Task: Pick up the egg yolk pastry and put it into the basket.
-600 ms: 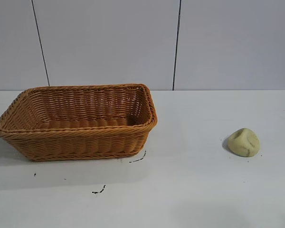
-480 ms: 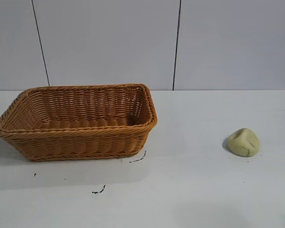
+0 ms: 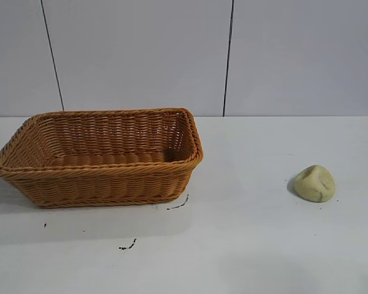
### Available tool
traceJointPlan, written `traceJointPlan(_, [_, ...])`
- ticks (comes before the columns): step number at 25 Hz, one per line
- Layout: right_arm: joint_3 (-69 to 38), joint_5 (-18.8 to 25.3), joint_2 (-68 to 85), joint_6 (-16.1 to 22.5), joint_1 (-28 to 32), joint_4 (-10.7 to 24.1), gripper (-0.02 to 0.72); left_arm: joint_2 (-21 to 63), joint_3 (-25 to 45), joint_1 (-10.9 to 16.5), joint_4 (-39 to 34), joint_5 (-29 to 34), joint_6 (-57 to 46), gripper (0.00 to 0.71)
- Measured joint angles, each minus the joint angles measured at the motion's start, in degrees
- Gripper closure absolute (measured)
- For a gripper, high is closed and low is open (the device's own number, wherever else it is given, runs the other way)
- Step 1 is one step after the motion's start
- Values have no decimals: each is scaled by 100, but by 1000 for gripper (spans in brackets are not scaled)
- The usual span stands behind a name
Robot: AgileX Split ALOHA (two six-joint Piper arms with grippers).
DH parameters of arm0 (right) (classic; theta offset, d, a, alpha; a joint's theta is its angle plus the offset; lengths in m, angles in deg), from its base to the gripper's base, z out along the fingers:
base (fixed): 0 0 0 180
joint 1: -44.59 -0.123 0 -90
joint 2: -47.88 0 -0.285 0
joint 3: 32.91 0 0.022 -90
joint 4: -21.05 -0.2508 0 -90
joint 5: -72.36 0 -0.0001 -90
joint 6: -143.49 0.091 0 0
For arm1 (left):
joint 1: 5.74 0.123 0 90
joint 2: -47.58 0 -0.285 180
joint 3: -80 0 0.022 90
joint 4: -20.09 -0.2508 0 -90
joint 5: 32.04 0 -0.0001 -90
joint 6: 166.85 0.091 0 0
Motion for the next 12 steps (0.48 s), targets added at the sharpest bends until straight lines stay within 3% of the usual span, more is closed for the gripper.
traceJointPlan(12, [1875,-11,-4226,-269,0,0,10,0,0,0,0,0,0,17])
